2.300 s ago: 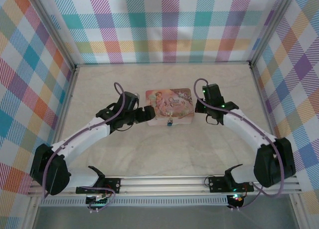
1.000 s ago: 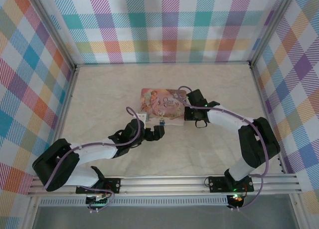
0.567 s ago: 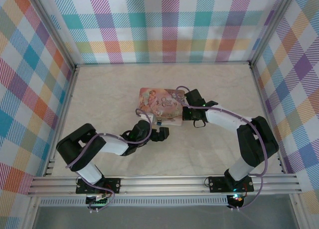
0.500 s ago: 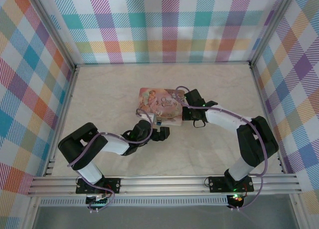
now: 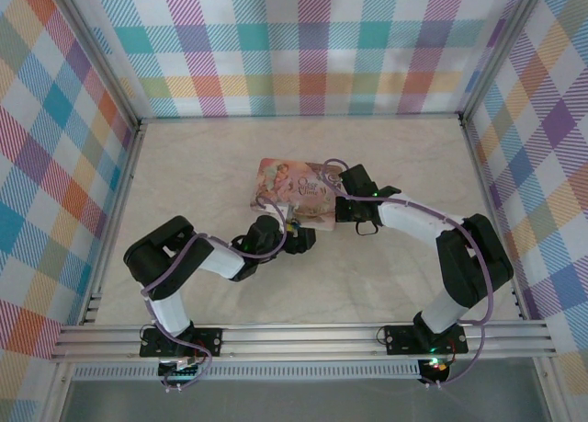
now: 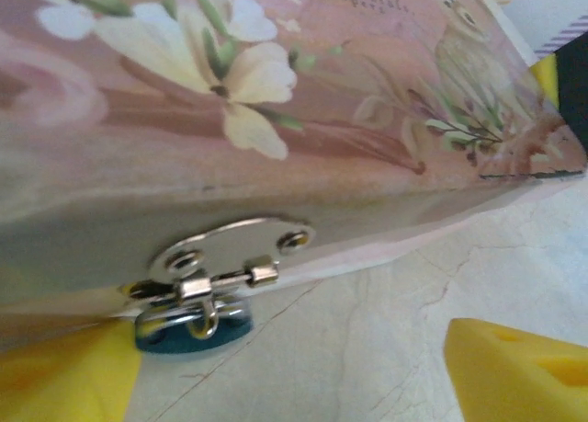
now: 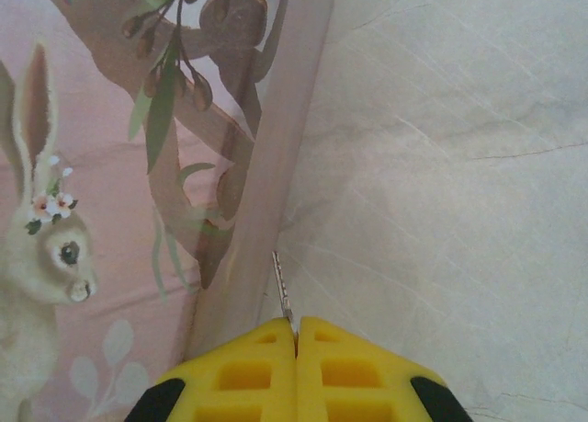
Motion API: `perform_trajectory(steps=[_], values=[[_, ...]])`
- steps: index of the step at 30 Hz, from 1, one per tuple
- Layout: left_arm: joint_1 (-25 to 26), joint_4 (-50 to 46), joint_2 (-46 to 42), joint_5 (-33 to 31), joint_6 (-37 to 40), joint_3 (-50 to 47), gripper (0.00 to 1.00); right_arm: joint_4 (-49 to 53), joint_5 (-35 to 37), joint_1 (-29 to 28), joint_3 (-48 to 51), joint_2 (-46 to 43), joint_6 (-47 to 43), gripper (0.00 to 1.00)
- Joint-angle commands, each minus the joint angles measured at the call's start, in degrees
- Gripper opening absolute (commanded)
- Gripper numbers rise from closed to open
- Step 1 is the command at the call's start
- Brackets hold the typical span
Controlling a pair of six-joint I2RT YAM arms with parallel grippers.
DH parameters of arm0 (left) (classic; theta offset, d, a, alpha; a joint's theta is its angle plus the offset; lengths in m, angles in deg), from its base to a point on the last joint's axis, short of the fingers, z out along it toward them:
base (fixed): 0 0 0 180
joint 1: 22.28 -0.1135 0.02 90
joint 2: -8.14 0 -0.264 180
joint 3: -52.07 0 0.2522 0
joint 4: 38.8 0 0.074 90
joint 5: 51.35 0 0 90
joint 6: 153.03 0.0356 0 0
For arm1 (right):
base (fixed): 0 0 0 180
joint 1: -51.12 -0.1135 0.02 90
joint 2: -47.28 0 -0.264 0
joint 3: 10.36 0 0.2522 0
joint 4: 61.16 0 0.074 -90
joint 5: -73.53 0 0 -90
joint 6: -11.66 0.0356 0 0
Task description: Unlock the padlock with the key
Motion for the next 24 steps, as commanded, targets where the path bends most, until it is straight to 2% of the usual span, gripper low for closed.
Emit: perform_trajectory(steps=[1,4,9,14,19,24], values=[[-1.35,4.48,0.47,8.92,0.09,1.43,0.79,-0.21,-0.94,-0.62,-0.73,0.19,0.20,0.00],[-2.34,4.21,0.32,11.93,-0.38,1.80,0.72,-0.34,-0.88,-0.62,-0.56,0.10,0.36,0.00],[-3.55,6.15,0.84,15.93,-2.82,1.73,0.67,-0.43,-0.85,-0.62,-0.31,-0.11,0.35,0.00],[-4.63,8.41,1.16,17.02,-4.74,0.81,0.64,-0.54,-0.72,-0.62,-0.07,-0.34,0.46,0.00],[-5.57,7.64,-0.16,16.10,-5.62,-0.37,0.65,-0.65,-0.58,-0.62,0.21,-0.42,0.40,0.00],[-6.65,2.81,-4.58,12.75,-4.69,-2.76,0.73,-0.90,-0.42,-0.62,0.54,-0.95,0.41,0.00]])
